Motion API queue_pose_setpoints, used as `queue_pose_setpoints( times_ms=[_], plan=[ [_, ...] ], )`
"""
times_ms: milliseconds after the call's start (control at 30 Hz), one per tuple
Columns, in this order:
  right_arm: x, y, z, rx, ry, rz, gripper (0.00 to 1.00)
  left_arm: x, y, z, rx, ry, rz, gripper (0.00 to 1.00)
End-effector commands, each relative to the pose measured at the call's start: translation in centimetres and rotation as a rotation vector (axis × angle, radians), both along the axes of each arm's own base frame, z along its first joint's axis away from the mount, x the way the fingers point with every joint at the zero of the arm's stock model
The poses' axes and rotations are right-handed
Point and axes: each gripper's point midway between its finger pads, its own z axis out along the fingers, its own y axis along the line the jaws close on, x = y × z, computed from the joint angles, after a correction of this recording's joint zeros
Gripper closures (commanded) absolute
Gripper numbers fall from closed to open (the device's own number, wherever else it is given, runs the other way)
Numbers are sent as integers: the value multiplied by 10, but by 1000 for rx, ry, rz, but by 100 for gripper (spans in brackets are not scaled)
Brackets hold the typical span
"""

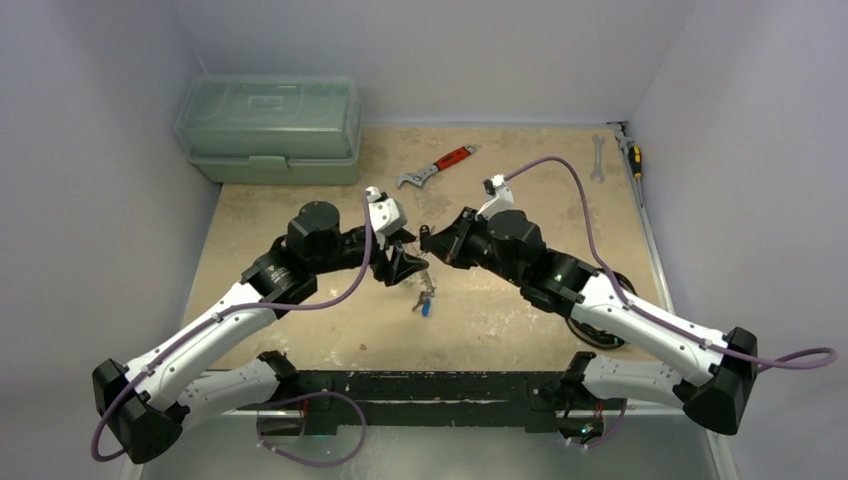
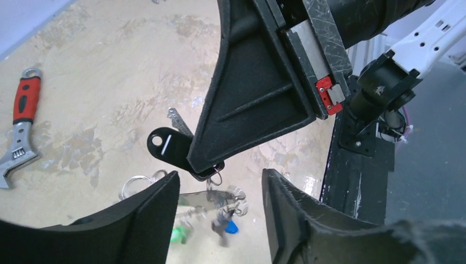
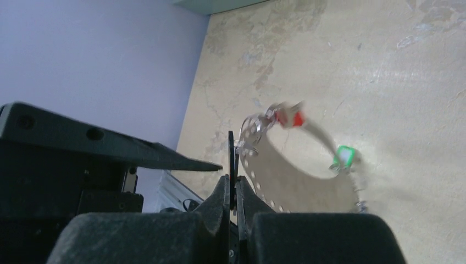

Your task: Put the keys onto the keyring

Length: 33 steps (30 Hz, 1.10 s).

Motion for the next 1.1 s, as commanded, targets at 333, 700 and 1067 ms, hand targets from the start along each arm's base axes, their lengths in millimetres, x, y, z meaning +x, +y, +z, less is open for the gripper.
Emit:
queue_pose_setpoints(
  times_ms=[333, 700, 1067],
  plan=[
    [1, -23, 51, 38, -168, -49, 100, -12, 16, 40, 16, -203, -48, 36],
    [-4, -35, 65, 41, -227, -48, 100, -19, -1, 37, -71, -425, -188, 42],
    [-27, -30, 88, 117, -372, 88, 100, -15, -23, 35, -77, -394, -288, 67]
  ],
)
